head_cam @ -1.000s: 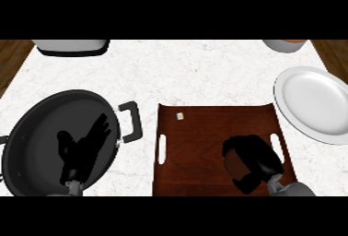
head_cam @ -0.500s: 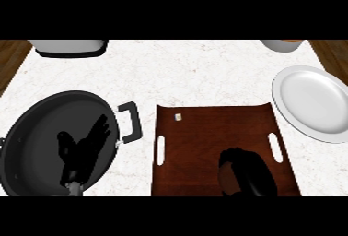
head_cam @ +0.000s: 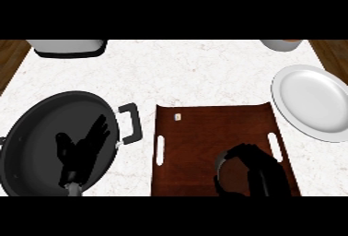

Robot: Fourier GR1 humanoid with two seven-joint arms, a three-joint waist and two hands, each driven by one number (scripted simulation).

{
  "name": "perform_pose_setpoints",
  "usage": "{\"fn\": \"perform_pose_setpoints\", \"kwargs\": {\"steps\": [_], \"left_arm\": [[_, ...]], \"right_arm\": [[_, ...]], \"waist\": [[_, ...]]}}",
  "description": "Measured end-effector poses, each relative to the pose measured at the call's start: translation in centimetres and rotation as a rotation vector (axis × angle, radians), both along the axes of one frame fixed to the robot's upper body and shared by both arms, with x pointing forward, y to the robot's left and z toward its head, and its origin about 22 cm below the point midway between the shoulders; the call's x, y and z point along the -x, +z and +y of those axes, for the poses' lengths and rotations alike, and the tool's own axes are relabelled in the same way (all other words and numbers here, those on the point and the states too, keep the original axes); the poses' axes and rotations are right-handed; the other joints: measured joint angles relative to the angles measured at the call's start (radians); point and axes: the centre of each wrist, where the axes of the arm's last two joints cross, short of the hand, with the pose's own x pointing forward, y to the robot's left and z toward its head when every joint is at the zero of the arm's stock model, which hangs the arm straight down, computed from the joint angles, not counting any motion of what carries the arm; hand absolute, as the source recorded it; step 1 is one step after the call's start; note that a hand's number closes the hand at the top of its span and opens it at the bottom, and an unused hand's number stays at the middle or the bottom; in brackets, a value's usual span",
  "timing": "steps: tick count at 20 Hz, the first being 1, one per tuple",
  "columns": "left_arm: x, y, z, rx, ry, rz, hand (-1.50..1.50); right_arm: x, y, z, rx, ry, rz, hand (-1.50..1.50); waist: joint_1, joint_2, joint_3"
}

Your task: Pick the cupcake from the tray and place it in the plate

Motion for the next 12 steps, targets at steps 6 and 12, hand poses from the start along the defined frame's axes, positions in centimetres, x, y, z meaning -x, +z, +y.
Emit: {"fn": "perform_pose_setpoints", "kwargs": {"steps": [6, 12], "left_arm": [[-0.4, 0.0, 0.1, -0.012, -0.003, 0.007, 0.00], [-0.5, 0.1, 0.5, 0.003, -0.011, -0.001, 0.00]], "right_arm": [[0.3, 1.7, -2.9, -0.173, -0.153, -0.103, 1.50], [-1.9, 1.6, -7.3, -0.335, -0.257, -0.179, 1.50]], "waist": [[0.004, 0.002, 0.001], [0.011, 0.005, 0.001]]}}
